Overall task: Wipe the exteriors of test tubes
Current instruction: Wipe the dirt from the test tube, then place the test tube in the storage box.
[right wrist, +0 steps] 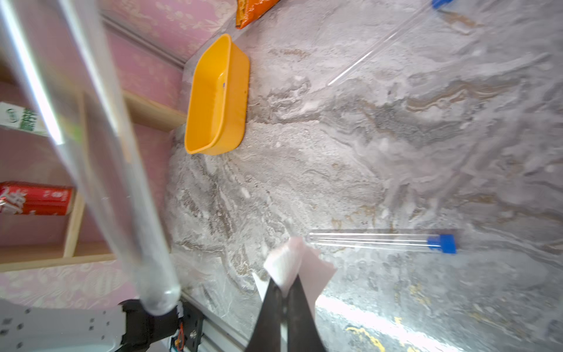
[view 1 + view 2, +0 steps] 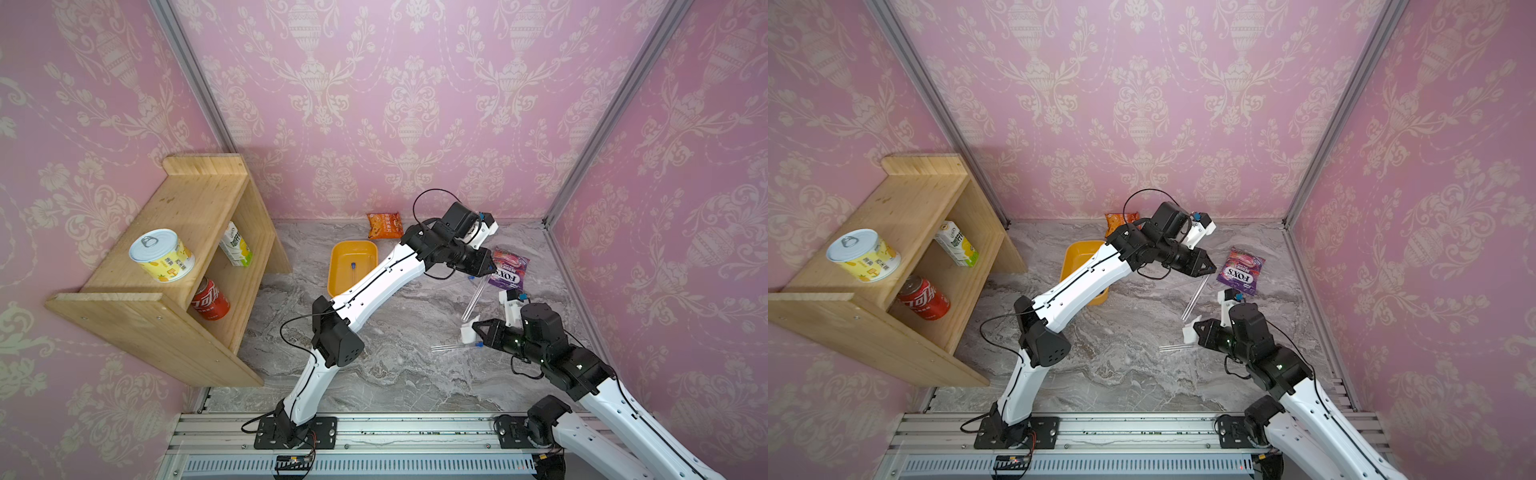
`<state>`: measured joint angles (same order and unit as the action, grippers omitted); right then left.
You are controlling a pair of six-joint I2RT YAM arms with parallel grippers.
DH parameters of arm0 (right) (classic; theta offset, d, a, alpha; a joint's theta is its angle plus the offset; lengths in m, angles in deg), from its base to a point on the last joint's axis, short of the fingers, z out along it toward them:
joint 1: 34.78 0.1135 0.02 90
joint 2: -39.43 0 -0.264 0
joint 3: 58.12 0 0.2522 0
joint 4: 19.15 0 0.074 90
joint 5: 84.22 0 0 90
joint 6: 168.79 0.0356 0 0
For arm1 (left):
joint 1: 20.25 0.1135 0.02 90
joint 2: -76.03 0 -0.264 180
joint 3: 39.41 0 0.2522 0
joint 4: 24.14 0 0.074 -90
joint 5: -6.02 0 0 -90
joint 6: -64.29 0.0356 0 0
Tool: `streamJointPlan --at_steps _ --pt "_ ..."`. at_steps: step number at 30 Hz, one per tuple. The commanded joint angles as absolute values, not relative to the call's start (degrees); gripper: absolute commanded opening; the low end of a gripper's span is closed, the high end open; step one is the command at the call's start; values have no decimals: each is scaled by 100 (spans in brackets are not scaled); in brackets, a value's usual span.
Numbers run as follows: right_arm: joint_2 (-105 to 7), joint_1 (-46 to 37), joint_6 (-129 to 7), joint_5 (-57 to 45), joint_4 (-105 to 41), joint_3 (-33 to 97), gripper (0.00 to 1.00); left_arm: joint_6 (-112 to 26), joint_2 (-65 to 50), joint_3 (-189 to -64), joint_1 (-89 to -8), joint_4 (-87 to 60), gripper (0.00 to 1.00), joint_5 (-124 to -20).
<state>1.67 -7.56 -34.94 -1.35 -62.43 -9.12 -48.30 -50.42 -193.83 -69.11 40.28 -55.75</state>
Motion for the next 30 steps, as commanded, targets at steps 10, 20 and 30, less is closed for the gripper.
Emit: streamJointPlan --at_steps 10,20,30 --pt "-349 -1246 -4598 760 -7205 212 0 -4832 -4209 -17578 -6404 3523 18 -5558" --pt "-679 -1607 -4799 103 -6964 166 0 -4673 -3150 -15817 -4965 3071 18 -5568" --pt "-874 -1721 -4869 -218 -6789 108 0 -4256 -2721 -15049 -3462 3225 19 -5657"
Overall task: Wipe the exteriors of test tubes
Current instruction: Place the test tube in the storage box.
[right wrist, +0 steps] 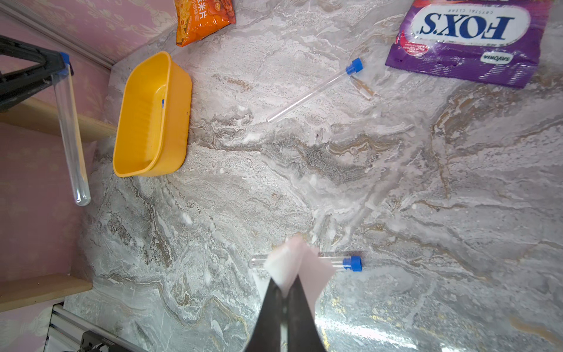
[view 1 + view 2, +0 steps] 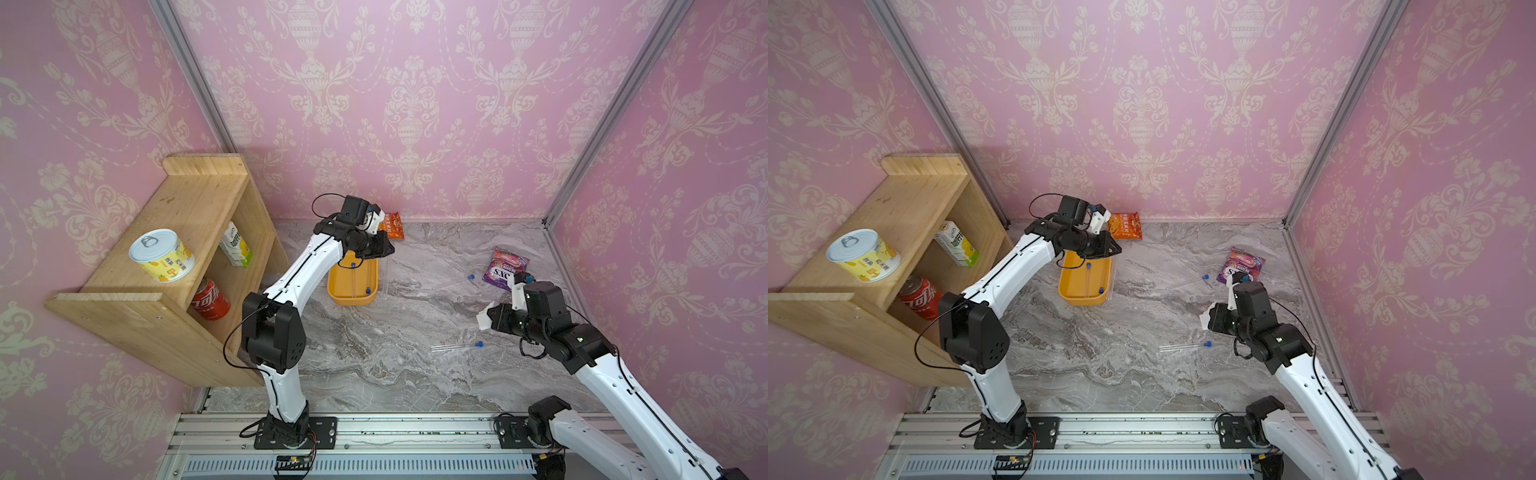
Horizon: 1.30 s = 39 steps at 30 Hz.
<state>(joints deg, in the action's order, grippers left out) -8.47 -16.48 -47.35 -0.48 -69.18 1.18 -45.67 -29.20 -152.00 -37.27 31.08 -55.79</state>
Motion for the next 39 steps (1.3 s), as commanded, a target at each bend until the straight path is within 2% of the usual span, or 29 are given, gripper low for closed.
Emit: streamJointPlan --at_steps 1,9,20,32,39 --pt "-874 -1738 -4878 -253 -6781 110 0 -4178 -2724 -15040 -3330 3284 19 -5691" --pt "-992 -1862 -4874 -596 -6580 -65 0 -3699 -3215 -15593 -2620 3910 19 -6021" --pt "-1014 -2223 -4961 -979 -6435 -199 0 -3082 -4604 -17201 -2561 5050 17 -6950" --pt "-1051 -2432 -4997 -1246 -6270 -390 0 -3177 -5047 -16876 -2592 4485 17 -7308" --pt "-1054 -2502 -5011 -1307 -6212 -498 0 -3168 -5523 -17332 -2596 4554 17 -7501"
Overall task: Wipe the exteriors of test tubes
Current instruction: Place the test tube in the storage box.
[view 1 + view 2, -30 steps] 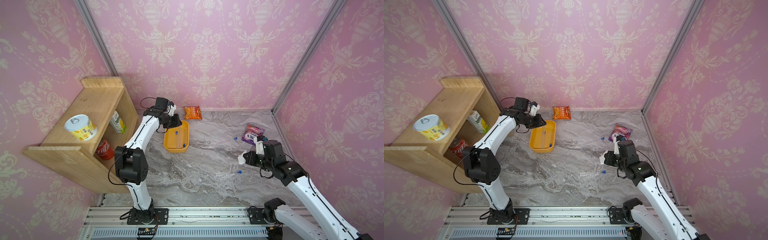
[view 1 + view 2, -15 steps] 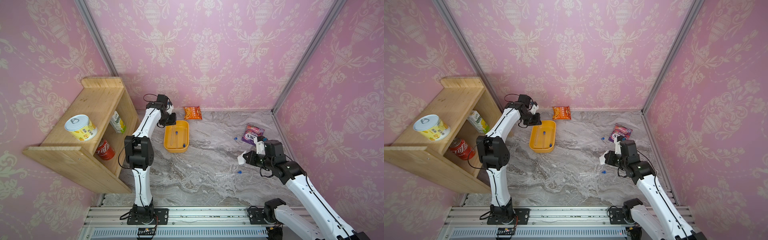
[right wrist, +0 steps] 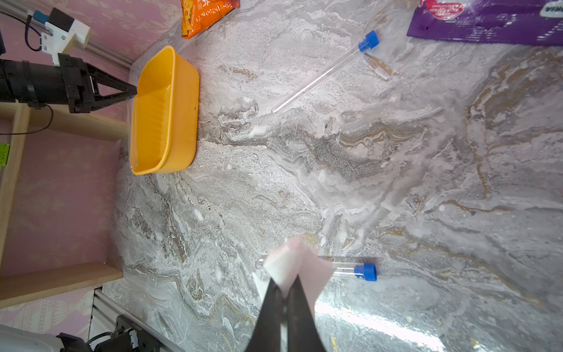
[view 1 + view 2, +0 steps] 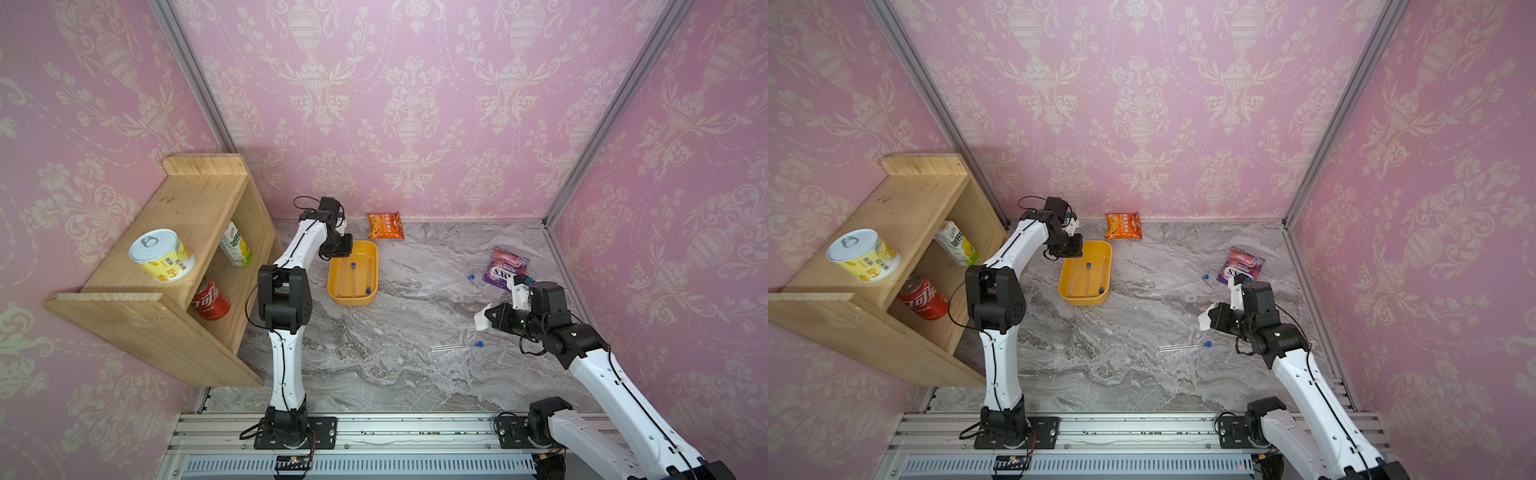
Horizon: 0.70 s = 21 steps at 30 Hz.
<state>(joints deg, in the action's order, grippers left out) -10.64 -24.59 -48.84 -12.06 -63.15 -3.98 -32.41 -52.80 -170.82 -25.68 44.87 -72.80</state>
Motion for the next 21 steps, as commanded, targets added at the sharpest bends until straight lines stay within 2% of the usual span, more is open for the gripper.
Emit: streamJointPlan --at_steps 1,21 --pt "-1057 -2513 -5020 -1310 -6216 -503 0 -3168 -5577 -17378 -2597 4546 17 -7519" --pt "-909 -2774 -5049 -1566 -6220 -648 0 -3206 -6369 -17895 -2776 4577 18 -7950"
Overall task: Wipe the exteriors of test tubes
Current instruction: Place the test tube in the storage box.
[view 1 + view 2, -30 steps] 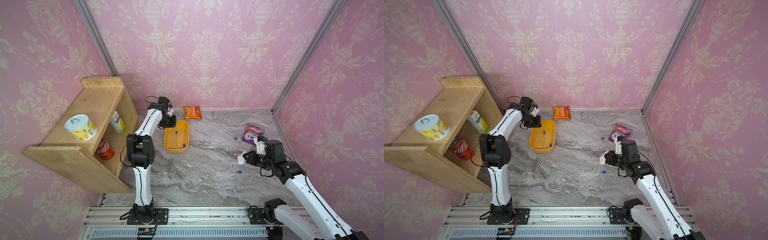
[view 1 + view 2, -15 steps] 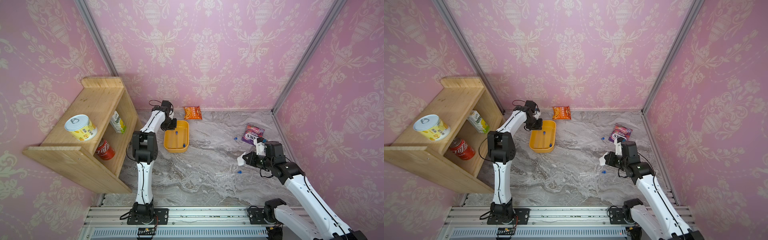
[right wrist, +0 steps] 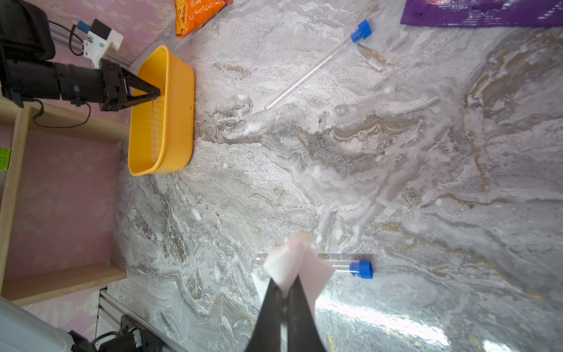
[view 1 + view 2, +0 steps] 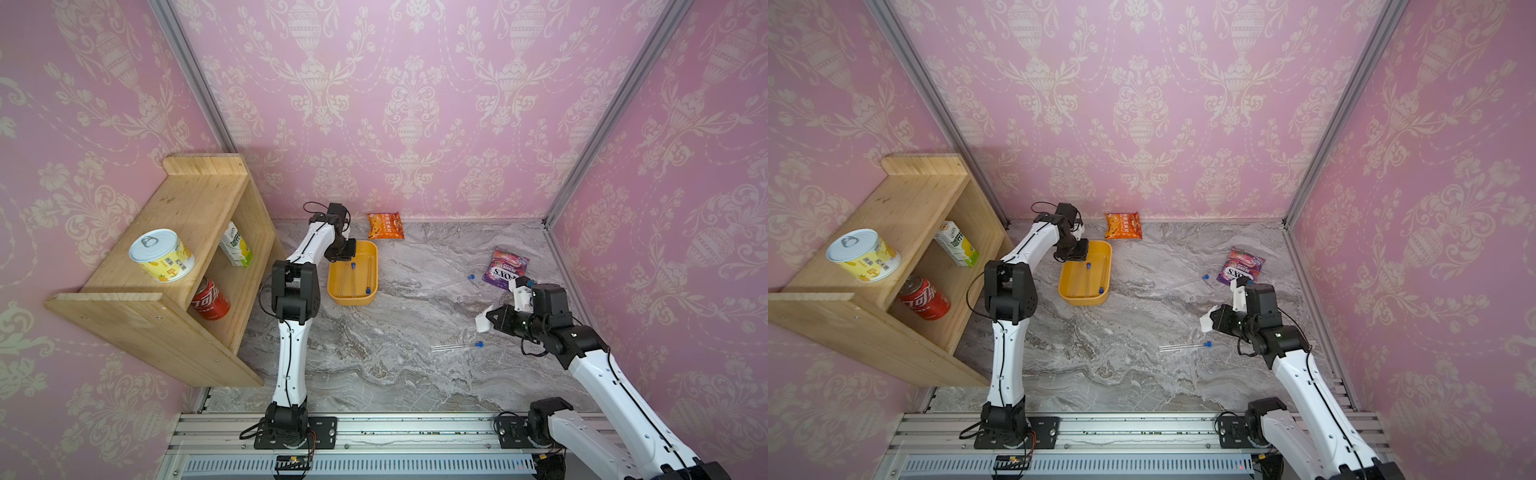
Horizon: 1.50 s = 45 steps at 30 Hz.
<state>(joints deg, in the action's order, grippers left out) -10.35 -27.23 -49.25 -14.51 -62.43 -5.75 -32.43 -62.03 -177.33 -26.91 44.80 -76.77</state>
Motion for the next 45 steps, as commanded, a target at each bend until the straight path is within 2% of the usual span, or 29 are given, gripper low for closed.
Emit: streamJointPlan --at_steps 1,7,14,20,23,30,40,43,45 --pt "-901 -2783 -5054 -1581 -6244 -641 0 -3212 -6389 -17903 -2789 4570 19 -8022" --pt "-819 -2879 -5075 -1675 -6303 -692 0 -3212 -6497 -17975 -2875 4633 18 -8499" --pt "-768 -2956 -5097 -1732 -6339 -727 0 -3230 -6554 -18007 -2886 4632 20 -8487" --pt "-746 -2994 -5052 -1760 -6318 -771 0 -3221 -6558 -18063 -2891 4684 24 -8478" --pt "-738 -3006 -5041 -1797 -6310 -761 0 -3221 -6513 -18049 -2908 4695 28 -8432" --pt "-637 -3013 -5042 -1771 -6440 -714 0 -3286 -6156 -17867 -2964 4608 30 -8535" --pt "-361 -3047 -5041 -1716 -6879 -692 0 -3467 -4794 -16900 -3235 3989 47 -8262" --pt "-115 -3049 -5054 -1677 -7222 -607 0 -3487 -4271 -16541 -3490 3829 61 -8172" --pt "84 -3057 -5084 -1604 -7505 -514 0 -3534 -3933 -16268 -3684 3711 74 -8109"
